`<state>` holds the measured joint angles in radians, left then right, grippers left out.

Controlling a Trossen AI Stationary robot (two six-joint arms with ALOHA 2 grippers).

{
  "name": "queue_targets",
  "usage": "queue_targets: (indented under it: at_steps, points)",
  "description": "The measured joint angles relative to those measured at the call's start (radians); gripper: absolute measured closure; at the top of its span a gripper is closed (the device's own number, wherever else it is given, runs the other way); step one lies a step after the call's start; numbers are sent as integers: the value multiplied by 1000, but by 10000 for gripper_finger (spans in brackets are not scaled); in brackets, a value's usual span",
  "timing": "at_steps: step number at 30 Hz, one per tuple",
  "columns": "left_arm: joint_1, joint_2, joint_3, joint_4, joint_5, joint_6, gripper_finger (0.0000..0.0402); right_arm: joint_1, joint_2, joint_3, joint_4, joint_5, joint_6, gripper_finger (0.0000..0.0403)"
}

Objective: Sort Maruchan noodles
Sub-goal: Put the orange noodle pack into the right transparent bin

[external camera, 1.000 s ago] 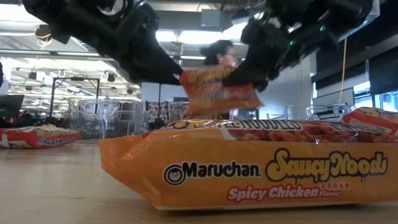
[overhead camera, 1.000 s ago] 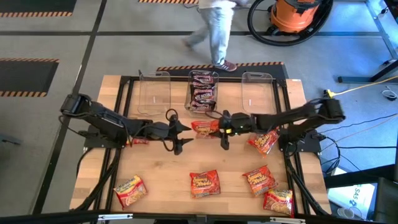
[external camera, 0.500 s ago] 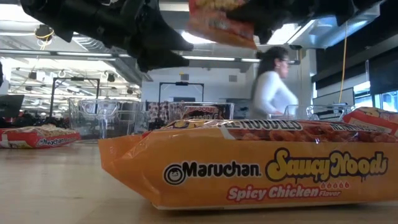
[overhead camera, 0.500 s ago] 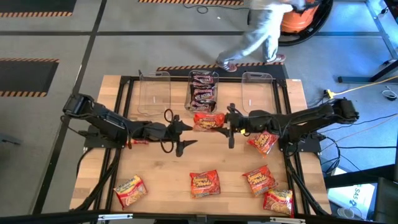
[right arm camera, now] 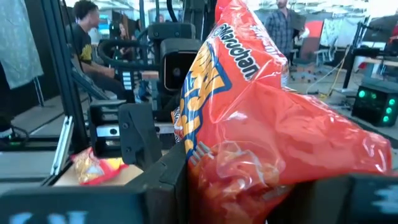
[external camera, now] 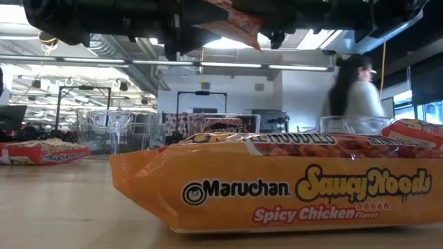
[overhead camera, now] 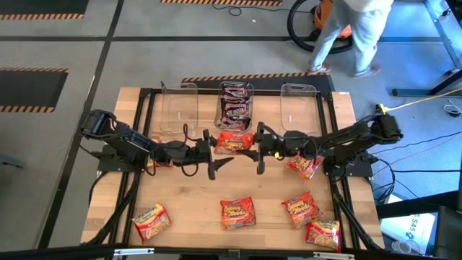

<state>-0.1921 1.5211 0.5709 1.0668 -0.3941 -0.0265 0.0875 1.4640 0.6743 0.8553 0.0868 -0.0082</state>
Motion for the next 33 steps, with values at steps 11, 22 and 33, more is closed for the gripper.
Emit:
queue_targets:
  at_steps: [11, 22, 33]
  points:
    - [0, 0, -1, 22, -17, 19, 212, 0, 26, 1, 37, 0, 1, 279]
    - [0, 0, -1, 26, -13, 30, 243, -3, 28, 1, 30, -27, 9, 183]
    - [-34, -2, 3, 22, -50, 73, 244, -3, -206, -1, -324, 22, -48, 130]
